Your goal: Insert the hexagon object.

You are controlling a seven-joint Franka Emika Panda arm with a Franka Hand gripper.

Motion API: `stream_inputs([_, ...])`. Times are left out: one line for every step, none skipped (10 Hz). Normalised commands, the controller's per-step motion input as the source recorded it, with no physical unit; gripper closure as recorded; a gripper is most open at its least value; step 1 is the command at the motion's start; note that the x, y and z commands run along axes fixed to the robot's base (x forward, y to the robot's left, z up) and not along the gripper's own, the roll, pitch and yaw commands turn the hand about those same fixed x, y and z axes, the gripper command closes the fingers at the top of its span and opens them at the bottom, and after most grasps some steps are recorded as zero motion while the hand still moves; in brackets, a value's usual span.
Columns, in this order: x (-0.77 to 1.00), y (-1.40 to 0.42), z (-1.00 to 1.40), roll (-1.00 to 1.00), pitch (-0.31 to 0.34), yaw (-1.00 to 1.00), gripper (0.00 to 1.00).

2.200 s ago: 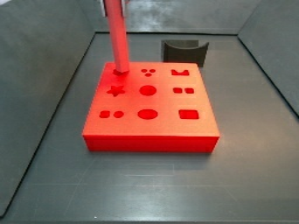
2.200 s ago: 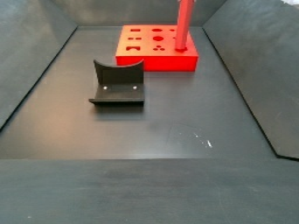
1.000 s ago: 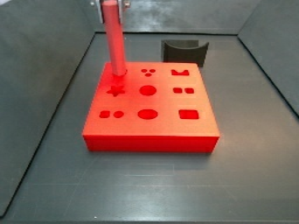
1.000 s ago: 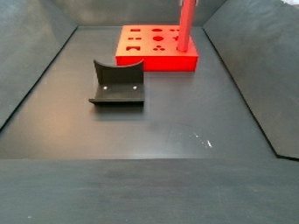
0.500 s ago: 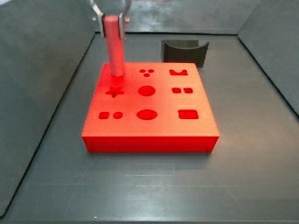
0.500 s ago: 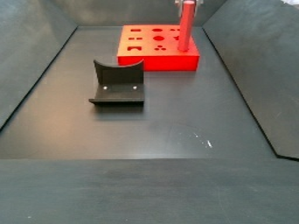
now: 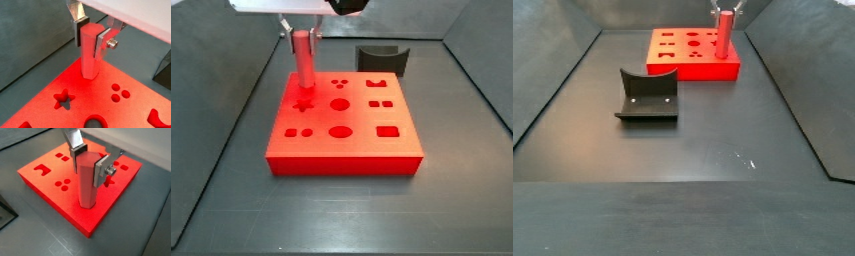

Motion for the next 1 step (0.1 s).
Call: stream_inputs([0.00, 0.00, 0.00, 0.00, 0.000, 0.00, 1.00])
